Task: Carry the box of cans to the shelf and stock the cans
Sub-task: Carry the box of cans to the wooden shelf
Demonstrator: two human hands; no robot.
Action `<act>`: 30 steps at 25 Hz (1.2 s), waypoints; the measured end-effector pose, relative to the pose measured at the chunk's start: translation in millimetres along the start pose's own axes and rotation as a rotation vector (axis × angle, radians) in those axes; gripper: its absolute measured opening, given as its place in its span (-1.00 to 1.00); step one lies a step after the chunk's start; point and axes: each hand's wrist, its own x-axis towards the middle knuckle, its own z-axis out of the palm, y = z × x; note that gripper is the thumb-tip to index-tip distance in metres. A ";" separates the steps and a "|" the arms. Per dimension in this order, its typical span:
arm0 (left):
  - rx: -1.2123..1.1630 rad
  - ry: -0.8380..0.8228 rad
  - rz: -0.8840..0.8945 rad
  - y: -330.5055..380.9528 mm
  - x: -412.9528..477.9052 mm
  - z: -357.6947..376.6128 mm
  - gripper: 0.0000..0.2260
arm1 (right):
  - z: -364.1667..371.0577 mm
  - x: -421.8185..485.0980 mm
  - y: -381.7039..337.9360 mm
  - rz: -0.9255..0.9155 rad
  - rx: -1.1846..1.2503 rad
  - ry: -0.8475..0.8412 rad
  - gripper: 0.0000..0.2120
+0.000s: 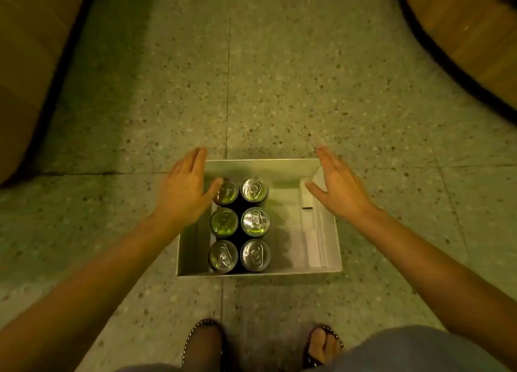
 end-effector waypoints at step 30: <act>-0.500 0.117 -0.276 68.1 -33.9 -232.4 -0.43 | -235.4 -25.5 -75.7 0.305 0.530 0.246 -0.66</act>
